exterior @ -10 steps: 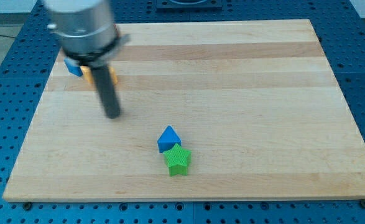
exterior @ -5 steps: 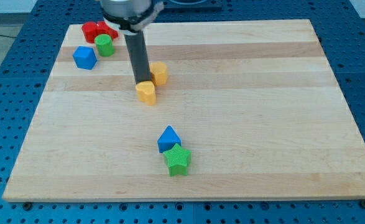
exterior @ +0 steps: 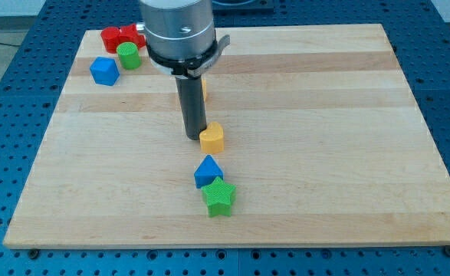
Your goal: Push the yellow hexagon above to the yellow heart
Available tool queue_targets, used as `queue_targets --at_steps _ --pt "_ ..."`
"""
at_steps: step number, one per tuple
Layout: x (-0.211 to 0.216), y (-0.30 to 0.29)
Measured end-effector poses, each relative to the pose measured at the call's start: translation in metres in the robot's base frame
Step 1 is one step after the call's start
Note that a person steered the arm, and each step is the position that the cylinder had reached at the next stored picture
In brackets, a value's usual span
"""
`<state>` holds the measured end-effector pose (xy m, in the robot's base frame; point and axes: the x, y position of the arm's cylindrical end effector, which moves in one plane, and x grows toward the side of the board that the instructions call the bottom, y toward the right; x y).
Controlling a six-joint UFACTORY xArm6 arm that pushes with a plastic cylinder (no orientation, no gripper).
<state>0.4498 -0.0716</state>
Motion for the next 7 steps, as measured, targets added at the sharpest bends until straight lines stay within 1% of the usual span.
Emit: queue_targets --at_steps 1,2,3,4,5,6,7 --pt "-0.045 -0.039" --pt "-0.107 -0.084" --pt "-0.115 -0.024" --pt "-0.079 0.039" --pt "-0.070 0.051" --pt "-0.108 -0.003" --pt "-0.110 -0.051"
